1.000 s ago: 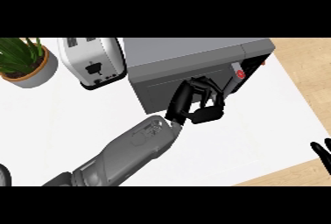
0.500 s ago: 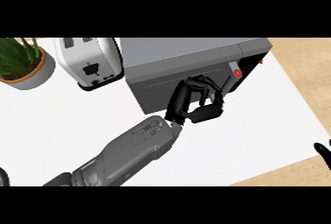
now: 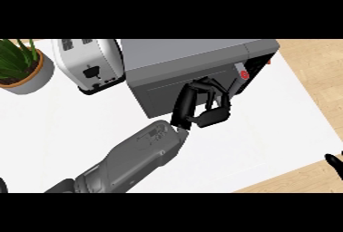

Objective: Pick up the milk, place it into the microwave and close the microwave

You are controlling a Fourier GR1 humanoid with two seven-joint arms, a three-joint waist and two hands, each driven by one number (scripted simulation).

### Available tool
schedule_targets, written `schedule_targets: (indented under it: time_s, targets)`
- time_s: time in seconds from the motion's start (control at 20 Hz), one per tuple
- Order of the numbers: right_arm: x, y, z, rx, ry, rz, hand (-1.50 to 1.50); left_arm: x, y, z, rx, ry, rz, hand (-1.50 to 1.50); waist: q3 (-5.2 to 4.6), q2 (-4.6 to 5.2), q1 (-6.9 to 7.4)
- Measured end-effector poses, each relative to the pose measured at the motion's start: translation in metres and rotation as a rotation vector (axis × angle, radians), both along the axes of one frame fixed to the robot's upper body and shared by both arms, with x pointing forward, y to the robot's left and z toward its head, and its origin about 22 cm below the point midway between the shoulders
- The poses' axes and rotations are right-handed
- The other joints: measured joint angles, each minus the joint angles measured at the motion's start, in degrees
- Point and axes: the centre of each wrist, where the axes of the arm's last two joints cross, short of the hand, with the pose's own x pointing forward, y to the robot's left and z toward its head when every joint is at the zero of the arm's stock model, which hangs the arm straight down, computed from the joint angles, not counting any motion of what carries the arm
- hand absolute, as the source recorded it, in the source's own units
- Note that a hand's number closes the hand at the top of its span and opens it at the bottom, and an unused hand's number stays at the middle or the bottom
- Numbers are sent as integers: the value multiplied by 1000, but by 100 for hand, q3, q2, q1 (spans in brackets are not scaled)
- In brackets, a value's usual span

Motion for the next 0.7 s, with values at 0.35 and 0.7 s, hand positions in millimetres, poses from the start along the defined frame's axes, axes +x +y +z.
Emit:
schedule_targets:
  time_s: [0.35, 0.7]
  targets:
    - [0, 2, 6, -7, -7, 34, -150, 0, 0, -1, -16, -25, 16, 150, 0, 24, -37]
    - [0, 3, 10, -8, -8, 57, -150, 0, 1, -3, -30, -50, 39, 150, 2, 41, -91]
